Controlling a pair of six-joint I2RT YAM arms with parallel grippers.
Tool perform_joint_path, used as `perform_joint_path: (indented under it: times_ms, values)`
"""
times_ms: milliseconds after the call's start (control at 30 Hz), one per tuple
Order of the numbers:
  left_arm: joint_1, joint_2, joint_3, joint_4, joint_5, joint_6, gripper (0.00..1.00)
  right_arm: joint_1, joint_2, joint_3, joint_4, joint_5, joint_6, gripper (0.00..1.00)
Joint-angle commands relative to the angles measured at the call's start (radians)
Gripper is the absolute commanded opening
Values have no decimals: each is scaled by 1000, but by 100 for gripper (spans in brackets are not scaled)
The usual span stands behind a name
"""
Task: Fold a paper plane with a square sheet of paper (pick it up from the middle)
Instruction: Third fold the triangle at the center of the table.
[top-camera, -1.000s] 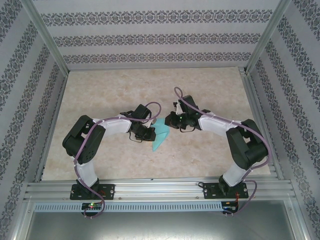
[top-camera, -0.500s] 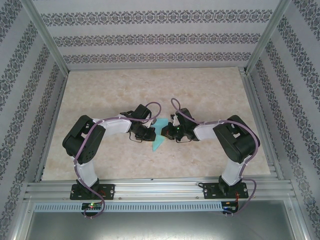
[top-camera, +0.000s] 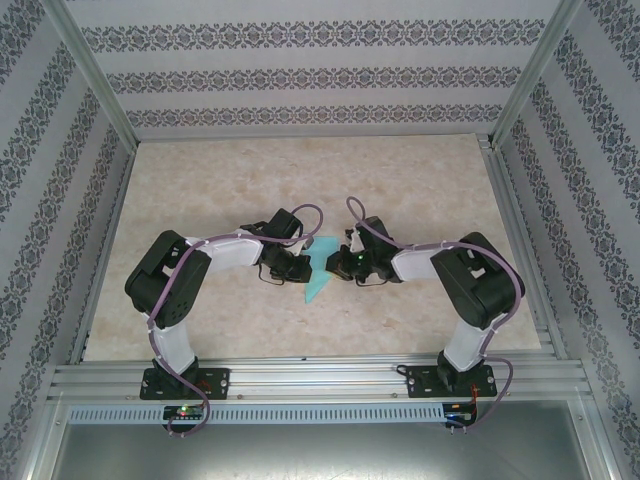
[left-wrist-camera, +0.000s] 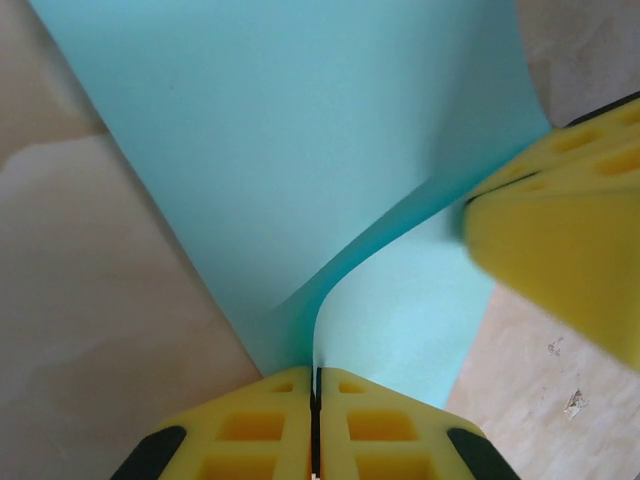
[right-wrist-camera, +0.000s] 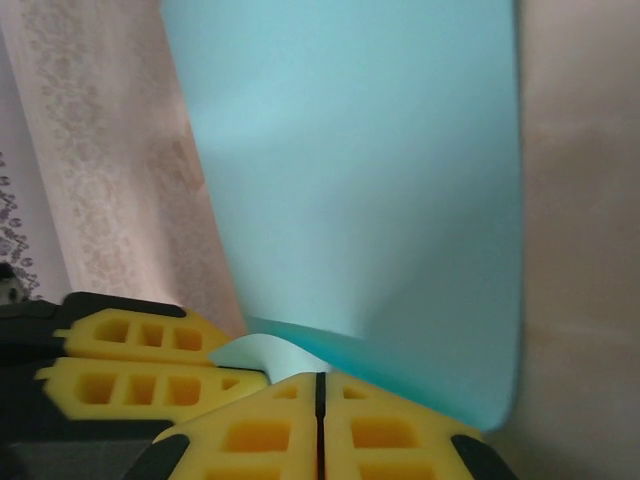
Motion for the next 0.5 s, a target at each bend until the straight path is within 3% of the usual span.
perform_joint_path:
  times_ms: [0,133,333,467]
  values:
    - [9,29,-4,-58,-30,27,10,-23,-24,9,-14,-24,-29,9]
    - [9,30,0,-59,-29,27,10,-28,25,11,-9,-16,-31,8]
    - [9,30,-2,-60,-30,27,10,-27,76,5,-118,96,-59,8]
    - [9,31,-6,-61,-30,30,10,-21,31,10,-173,97,-78,8]
